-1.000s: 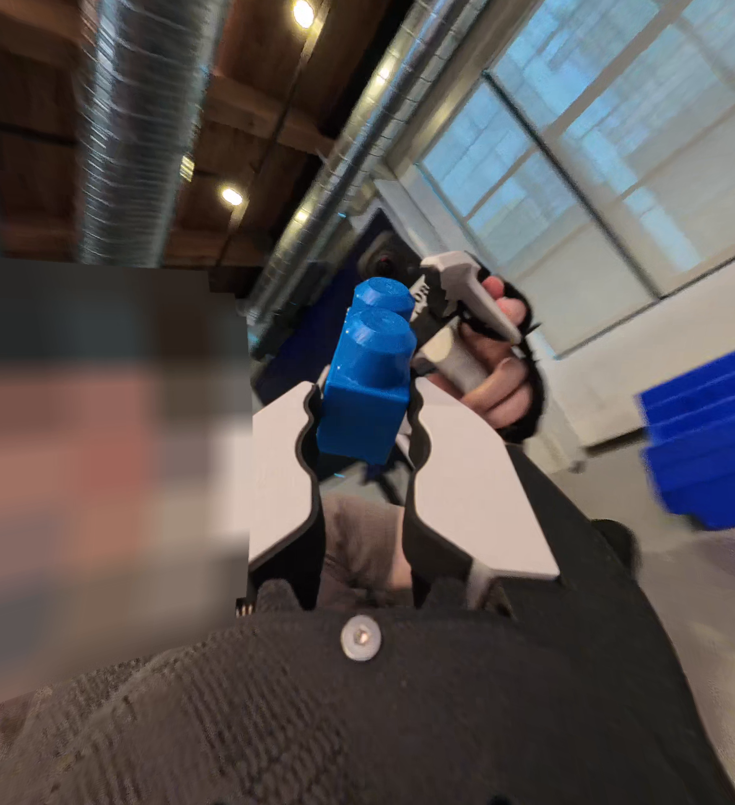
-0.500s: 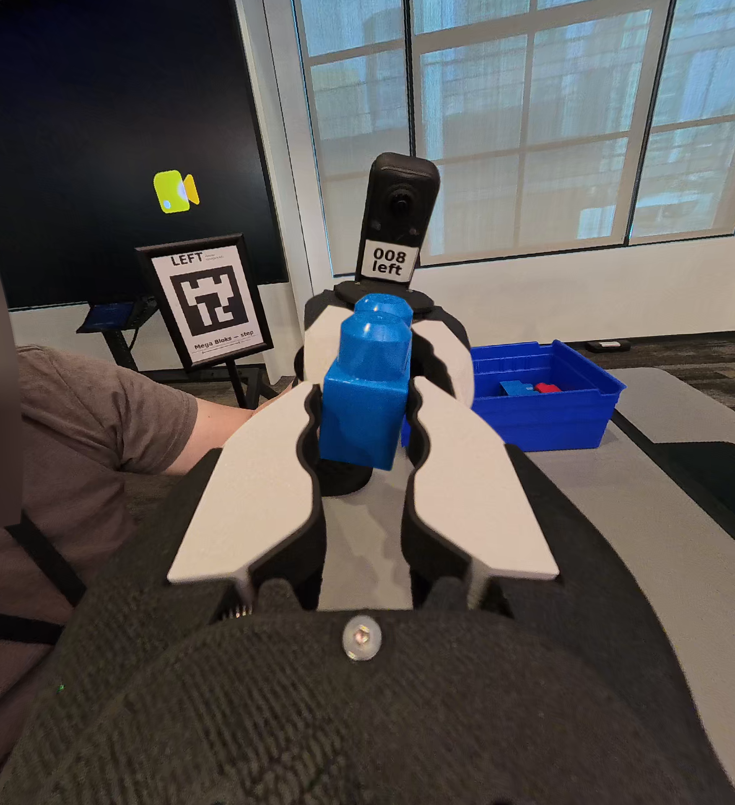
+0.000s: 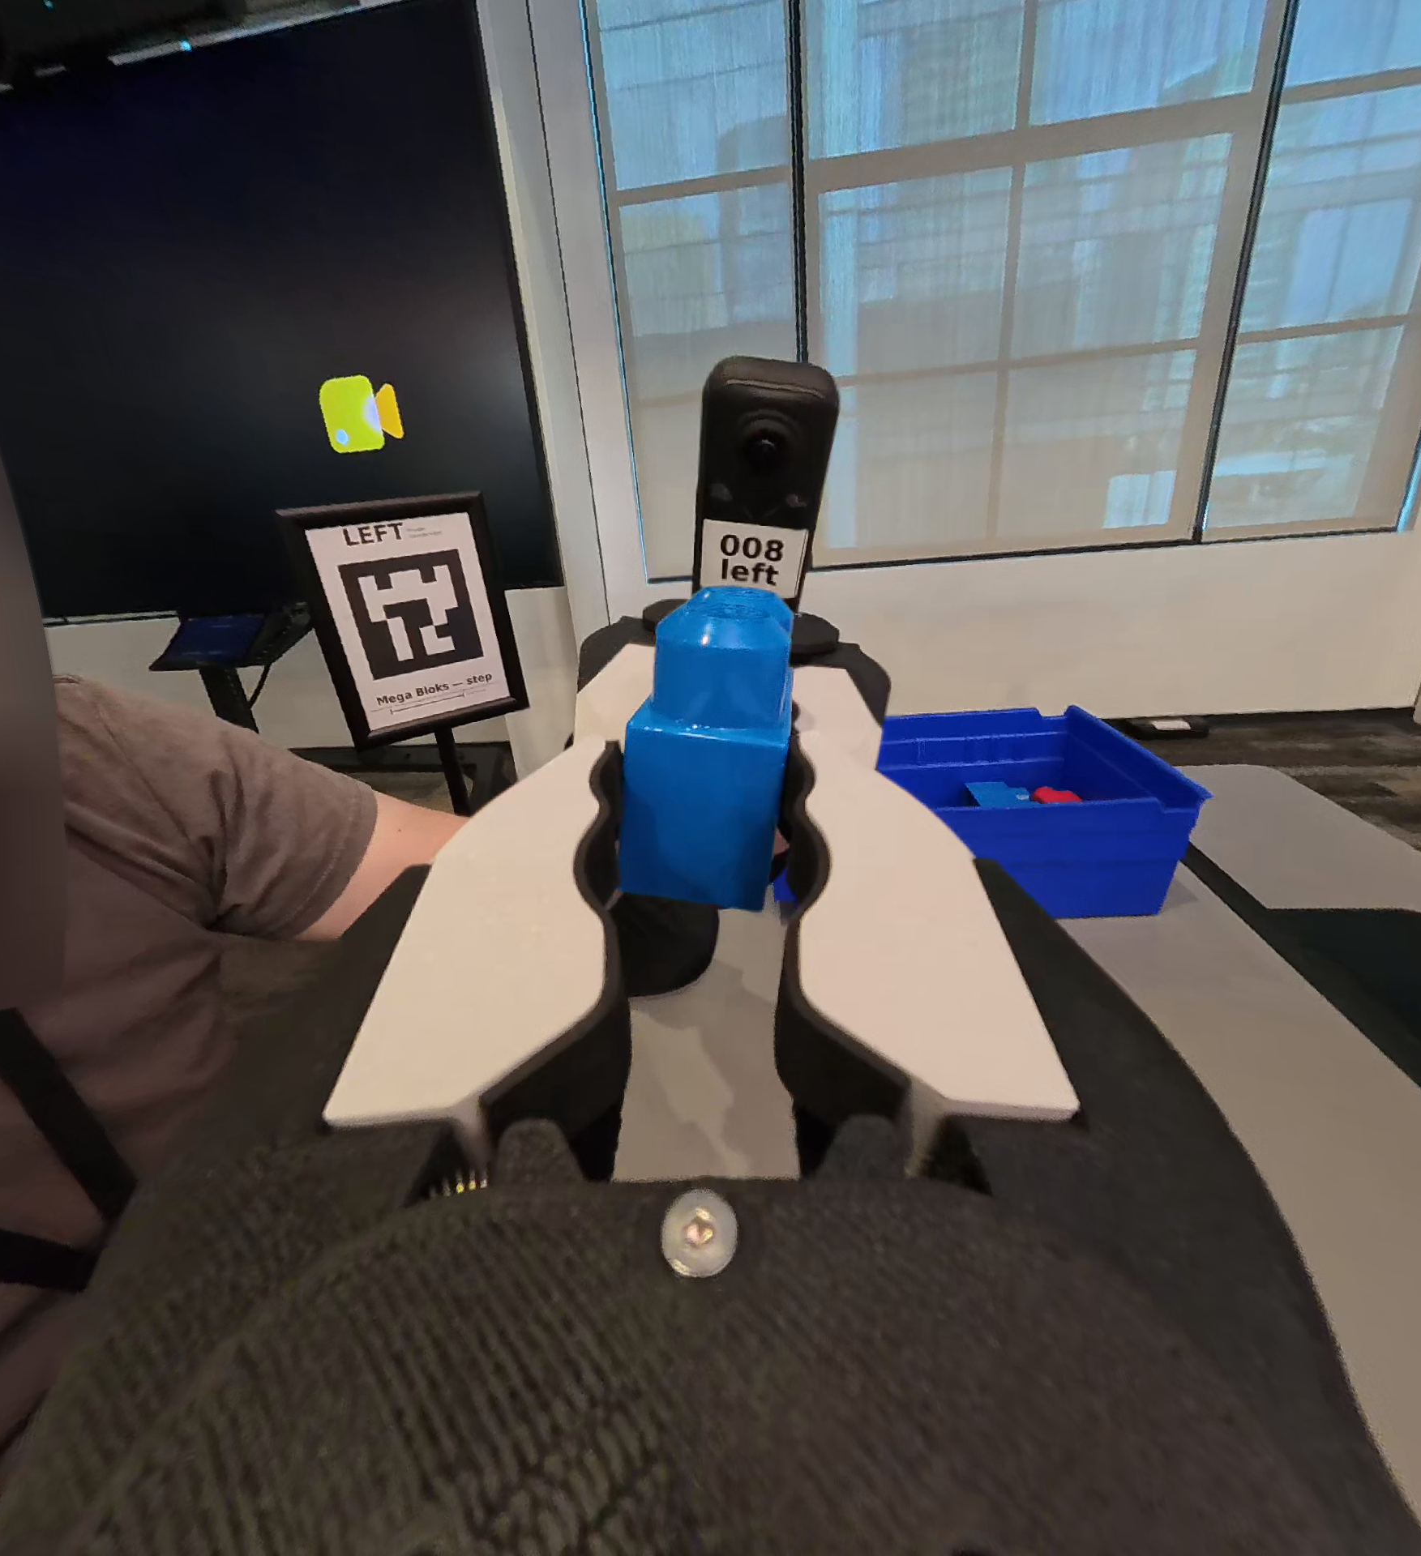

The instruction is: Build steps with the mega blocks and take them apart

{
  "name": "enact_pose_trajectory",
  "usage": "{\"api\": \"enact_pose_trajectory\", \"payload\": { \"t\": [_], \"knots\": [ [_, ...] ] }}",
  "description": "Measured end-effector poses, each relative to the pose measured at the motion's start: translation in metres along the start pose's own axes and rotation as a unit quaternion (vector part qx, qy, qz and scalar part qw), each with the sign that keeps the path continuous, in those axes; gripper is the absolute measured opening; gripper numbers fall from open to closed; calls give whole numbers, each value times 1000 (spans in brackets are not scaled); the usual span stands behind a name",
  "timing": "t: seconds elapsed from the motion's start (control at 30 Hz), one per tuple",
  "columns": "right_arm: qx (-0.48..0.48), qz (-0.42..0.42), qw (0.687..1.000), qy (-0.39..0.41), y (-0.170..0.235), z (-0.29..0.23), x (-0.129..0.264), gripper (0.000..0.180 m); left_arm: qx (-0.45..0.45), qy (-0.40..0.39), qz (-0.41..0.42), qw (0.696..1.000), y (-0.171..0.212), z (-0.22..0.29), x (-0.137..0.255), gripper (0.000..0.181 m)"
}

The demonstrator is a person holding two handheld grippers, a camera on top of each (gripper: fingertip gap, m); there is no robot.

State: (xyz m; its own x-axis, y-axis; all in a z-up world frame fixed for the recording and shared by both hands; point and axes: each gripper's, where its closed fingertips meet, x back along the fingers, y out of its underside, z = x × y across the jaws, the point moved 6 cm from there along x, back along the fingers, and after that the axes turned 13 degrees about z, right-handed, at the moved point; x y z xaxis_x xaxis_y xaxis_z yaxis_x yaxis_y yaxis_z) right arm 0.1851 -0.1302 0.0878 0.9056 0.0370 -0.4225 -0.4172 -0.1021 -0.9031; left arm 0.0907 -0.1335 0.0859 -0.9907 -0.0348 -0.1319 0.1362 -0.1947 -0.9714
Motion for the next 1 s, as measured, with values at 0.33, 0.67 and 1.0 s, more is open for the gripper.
{"api": "enact_pose_trajectory", "payload": {
  "t": [0.33,0.67,1.0],
  "knots": [
    [50,-3,997,50,-22,7,11,49,-54,-19,-20,998,-10,-2,17,41],
    [81,-366,883,282,85,98,63,57,-138,-119,-63,981,-18,-37,51,40],
    [74,-522,813,247,129,115,70,54,-131,-168,-156,965,9,-83,76,41]
  ]
}}
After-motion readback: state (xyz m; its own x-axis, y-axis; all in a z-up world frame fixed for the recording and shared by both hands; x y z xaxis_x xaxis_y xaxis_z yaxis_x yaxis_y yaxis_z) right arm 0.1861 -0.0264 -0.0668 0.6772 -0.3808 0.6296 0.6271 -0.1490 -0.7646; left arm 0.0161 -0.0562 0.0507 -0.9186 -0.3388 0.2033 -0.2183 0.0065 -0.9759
